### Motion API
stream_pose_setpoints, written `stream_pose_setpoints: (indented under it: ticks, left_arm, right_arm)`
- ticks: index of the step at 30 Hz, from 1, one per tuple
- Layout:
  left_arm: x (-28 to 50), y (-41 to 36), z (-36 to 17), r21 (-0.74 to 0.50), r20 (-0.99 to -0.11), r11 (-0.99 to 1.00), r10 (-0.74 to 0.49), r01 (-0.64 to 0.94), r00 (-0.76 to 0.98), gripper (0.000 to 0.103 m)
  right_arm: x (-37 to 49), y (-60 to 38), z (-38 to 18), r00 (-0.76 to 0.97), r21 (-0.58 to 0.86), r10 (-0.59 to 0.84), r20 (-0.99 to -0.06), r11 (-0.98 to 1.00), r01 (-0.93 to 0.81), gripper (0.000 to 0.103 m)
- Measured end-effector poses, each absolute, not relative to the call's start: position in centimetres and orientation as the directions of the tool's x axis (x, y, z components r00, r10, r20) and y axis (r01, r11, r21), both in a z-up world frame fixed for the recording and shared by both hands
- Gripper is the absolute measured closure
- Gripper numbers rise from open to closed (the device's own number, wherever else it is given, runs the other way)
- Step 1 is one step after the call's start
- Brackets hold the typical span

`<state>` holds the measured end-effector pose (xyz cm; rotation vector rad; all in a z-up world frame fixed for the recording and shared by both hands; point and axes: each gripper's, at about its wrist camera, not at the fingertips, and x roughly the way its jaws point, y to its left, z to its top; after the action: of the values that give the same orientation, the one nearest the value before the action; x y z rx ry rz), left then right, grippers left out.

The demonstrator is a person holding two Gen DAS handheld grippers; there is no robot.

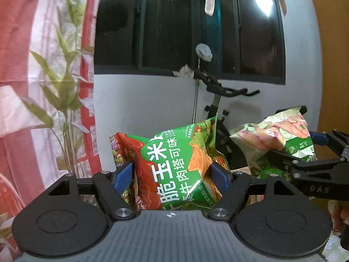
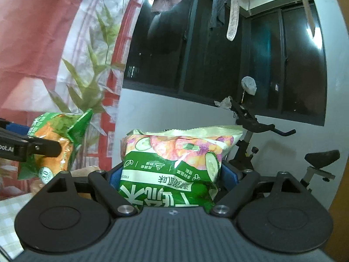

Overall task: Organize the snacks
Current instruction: 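Carry both bags over the box and release them inside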

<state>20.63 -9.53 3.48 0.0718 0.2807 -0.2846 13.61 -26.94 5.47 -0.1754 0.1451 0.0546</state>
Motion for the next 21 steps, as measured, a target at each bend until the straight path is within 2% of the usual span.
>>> stream_pose_setpoints:
  ticks: [4,9,13,16,21]
  left_arm:
    - [23.1,-10.2,2.5,0.024,-0.333,0.953,-0.278,0.303,0.901,0.024]
    - [25.2,-9.9,1.5,-0.008,-0.390,0.944,-0.306,0.329,0.868,0.019]
    - [26.7,-9.2,1.0,-0.036,-0.427,0.945,-0.308,0.324,0.850,0.019]
    - [27.1,-9.1,1.0,-0.030,-0.432,0.946,-0.304,0.323,0.849,0.018]
    - [26.2,-8.6,1.4,-0.047,-0.434,0.948,-0.302,0.314,0.849,0.018]
  right_arm:
    - [16.2,-27.2,4.6,0.979,-0.170,0.047,-0.199,0.982,-0.082,0.016]
    - [18.8,-26.9,3.3,0.939,-0.182,0.106,-0.327,0.968,-0.173,0.016]
    - [20.3,-27.4,2.7,0.888,-0.092,0.168,-0.428,0.969,-0.228,0.013]
    - [20.7,-28.0,2.8,0.866,-0.033,0.190,-0.463,0.972,-0.231,0.007]
    - [20.4,-28.6,3.8,0.850,0.002,0.206,-0.485,0.972,-0.234,0.005]
